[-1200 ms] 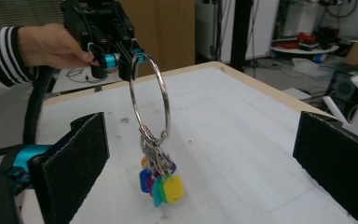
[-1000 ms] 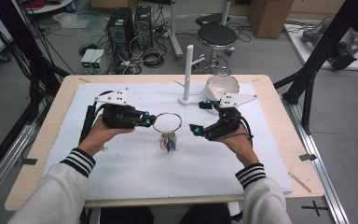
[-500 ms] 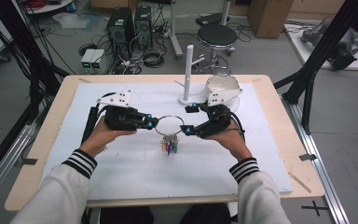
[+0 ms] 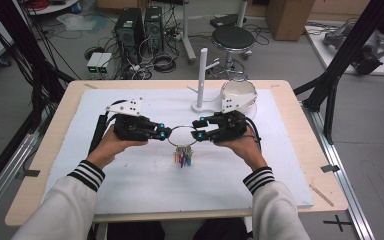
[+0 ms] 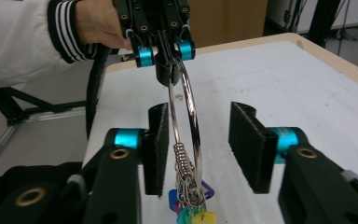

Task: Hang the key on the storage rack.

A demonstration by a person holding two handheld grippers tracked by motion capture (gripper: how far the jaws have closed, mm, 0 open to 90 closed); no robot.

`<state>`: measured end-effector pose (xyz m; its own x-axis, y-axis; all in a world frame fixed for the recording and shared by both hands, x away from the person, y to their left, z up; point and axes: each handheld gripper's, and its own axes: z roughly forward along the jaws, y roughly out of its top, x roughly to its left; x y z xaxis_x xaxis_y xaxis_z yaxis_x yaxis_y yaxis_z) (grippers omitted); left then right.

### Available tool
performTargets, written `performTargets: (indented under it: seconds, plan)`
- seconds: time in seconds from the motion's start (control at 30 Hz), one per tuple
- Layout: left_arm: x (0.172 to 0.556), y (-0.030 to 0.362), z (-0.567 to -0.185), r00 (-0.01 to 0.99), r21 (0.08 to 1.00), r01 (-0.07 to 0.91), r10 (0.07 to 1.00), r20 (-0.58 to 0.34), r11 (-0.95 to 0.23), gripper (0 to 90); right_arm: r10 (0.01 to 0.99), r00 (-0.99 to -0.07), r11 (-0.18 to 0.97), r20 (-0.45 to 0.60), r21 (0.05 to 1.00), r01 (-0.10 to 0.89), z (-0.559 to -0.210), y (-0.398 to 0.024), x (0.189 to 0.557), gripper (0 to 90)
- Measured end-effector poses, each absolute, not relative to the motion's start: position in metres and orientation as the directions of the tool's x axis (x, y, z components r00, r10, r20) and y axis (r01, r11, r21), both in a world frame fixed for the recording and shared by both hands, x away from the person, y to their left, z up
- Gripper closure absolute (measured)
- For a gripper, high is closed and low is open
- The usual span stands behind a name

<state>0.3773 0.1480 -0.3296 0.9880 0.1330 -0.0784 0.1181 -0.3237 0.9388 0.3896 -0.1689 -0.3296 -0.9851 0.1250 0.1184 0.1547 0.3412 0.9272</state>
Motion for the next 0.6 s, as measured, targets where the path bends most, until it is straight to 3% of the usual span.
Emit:
performTargets:
  seconds: [0.3, 0.6]
  plan:
    - [0.3769, 0.1476, -0.3299, 0.989, 0.938, 0.12, 0.126, -0.082, -0.325, 87.3, 0.09, -0.992, 0.359, 0.083, 0.927, 0.11, -0.3291, -0.1656, 0.3885, 85.1]
    - [0.3788, 0.1502, -0.3308, 0.987, 0.939, 0.131, 0.132, -0.093, -0.317, 87.1, 0.106, -0.993, 0.375, 0.056, 0.923, 0.092, -0.3265, -0.163, 0.3843, 87.5]
